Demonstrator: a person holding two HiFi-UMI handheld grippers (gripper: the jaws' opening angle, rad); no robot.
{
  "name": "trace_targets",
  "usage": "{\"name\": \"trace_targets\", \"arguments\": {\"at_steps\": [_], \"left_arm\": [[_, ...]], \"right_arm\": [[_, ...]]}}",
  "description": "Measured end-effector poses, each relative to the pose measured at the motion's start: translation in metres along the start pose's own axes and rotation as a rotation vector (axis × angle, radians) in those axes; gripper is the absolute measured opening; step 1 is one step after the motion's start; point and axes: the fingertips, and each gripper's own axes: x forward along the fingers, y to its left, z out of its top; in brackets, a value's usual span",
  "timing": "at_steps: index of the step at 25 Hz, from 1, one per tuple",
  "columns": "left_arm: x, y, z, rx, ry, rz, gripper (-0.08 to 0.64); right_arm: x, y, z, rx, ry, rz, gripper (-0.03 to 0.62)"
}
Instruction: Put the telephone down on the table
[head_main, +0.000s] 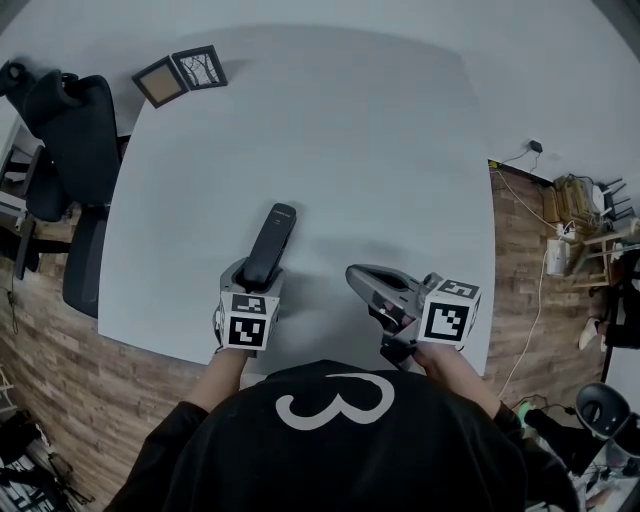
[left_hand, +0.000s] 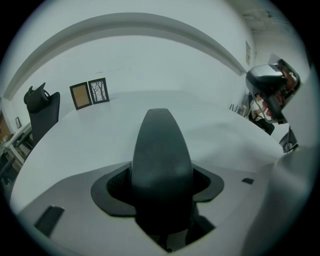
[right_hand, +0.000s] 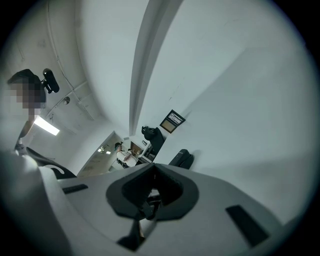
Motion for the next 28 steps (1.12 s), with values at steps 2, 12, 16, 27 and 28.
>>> {"name": "trace_targets", "arguments": {"at_steps": [2,12,16,27,28], "left_arm": [[0.000,-0.001,0.001,0.002,0.007,0.001,0.290],[0.004,0.001,-0.001,0.021,0.037,-0.058,0.294],[-0.005,-0.005,0.005,0.049,0.030,-0.156,0.360],[-0.103,0.000,0.062,-0.099,-0.224,-0.295,0.362],[-0.118,-0.001,0.066,-0.110,-0.246,-0.318,0.360]], "right_arm": [[-0.002,0.000,0.002,-0.001,-0.007,0.001,0.009],[-0.001,0.005,-0.002,0.000,-0.033,-0.006,0.009],[-0.005,0.017,-0.004,-0.015,-0.053,-0.011,0.009],[-0.021,0.077,-0.020,-0.075,-0.139,-0.028,0.009],[-0.021,0.086,-0.025,-0.089,-0.140,-0.028,0.009]]}}
